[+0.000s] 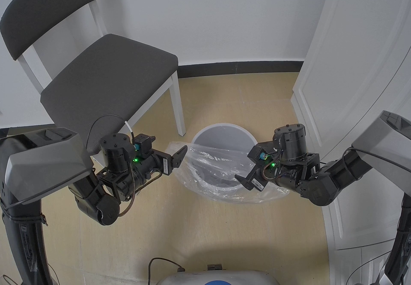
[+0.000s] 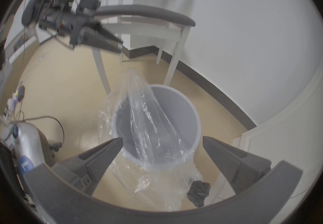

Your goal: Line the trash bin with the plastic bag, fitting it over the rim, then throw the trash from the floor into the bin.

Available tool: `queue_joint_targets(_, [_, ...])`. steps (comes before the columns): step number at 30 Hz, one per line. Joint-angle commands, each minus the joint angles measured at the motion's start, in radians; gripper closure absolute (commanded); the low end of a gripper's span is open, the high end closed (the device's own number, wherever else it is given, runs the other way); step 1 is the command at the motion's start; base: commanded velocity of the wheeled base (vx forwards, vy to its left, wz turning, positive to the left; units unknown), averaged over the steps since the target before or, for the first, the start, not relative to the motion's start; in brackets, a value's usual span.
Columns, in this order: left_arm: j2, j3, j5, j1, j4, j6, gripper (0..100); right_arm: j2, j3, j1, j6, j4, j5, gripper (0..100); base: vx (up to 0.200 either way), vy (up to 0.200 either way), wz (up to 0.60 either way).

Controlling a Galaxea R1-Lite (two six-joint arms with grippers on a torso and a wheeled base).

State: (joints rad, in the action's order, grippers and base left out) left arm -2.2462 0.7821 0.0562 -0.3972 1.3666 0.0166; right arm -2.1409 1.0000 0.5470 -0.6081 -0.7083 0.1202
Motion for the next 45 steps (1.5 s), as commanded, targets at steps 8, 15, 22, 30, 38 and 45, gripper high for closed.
queue_joint_targets(8, [0.138, -0.035, -0.006, -0.032, 0.058, 0.079, 0, -0.079, 0.118, 0.074, -0.117, 0.127, 0.119, 0, 0.000, 0.000, 0.00])
queue_joint_targets(15, [0.168, -0.075, -0.042, -0.011, 0.163, 0.217, 0, -0.156, 0.177, 0.093, -0.113, 0.135, 0.133, 0, 0.000, 0.000, 0.00])
queue_joint_targets(22, [0.191, -0.072, -0.041, 0.032, 0.163, 0.224, 0, -0.237, 0.276, 0.091, -0.114, 0.138, 0.134, 0, 0.000, 0.000, 0.00])
queue_joint_targets(30, [0.191, -0.067, -0.041, 0.058, 0.163, 0.224, 0, -0.260, 0.310, 0.068, -0.119, 0.138, 0.136, 0, 0.000, 0.000, 0.00])
queue_joint_targets(38, [0.188, -0.067, -0.041, 0.064, 0.163, 0.224, 0, -0.292, 0.388, 0.045, -0.122, 0.142, 0.151, 0, 0.000, 0.000, 0.00])
queue_joint_targets(45, [0.189, -0.073, -0.038, 0.058, 0.163, 0.224, 0, -0.335, 0.462, 0.011, -0.127, 0.145, 0.151, 0, 0.000, 0.000, 0.00])
